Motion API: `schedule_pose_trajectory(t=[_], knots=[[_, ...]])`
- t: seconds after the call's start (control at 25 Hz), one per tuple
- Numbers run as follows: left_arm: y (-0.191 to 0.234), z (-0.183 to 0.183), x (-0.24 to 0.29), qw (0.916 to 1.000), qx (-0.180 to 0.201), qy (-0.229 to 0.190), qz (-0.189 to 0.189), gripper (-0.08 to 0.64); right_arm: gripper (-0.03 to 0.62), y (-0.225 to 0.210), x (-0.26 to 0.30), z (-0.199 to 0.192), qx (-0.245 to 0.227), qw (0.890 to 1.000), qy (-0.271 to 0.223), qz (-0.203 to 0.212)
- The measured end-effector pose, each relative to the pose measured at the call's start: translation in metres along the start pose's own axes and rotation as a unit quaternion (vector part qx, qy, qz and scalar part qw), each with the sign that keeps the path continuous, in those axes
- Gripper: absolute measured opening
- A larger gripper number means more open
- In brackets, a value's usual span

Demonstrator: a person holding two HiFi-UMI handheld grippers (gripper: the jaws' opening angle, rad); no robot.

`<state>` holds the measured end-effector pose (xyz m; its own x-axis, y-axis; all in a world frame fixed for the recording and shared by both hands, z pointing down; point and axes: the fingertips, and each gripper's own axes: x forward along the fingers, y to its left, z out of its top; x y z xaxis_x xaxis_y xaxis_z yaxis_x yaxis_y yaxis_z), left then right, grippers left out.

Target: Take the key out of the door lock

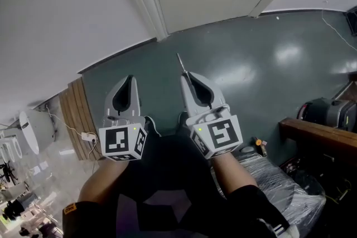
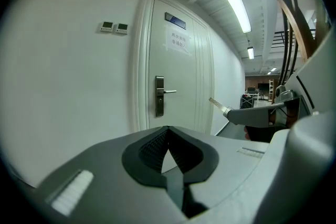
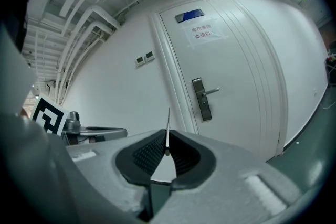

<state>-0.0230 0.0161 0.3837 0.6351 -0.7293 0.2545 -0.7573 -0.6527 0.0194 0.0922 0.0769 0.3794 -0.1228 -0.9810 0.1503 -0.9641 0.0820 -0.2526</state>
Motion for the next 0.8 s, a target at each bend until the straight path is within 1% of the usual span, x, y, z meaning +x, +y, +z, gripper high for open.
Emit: schedule_pose_trajectory(t=[0.2, 0.4, 0.6, 0.8], knots=[[0.017, -0.005, -0.027, 1.0000, 0.000, -0.006, -0.002, 0.018, 0.017, 0.019, -0.005, -0.006, -0.009, 1.000, -0.002, -0.012], [0.052, -0.022, -0.069, 0.9999, -0.008, -0.012, -0.005, 0.018, 0.017, 0.074, -0.012, -0.023, -0.024, 0.999, 0.010, -0.022], [0.081, -0.036, -0.112, 0.9992, -0.017, -0.021, -0.030, 0.018, 0.017, 0.136, -0.028, -0.043, -0.029, 0.998, 0.024, -0.049], [0.108, -0.045, -0.145, 0.9974, -0.022, -0.033, -0.061, 0.018, 0.017, 0.185, -0.039, -0.058, -0.036, 0.995, 0.023, -0.091]])
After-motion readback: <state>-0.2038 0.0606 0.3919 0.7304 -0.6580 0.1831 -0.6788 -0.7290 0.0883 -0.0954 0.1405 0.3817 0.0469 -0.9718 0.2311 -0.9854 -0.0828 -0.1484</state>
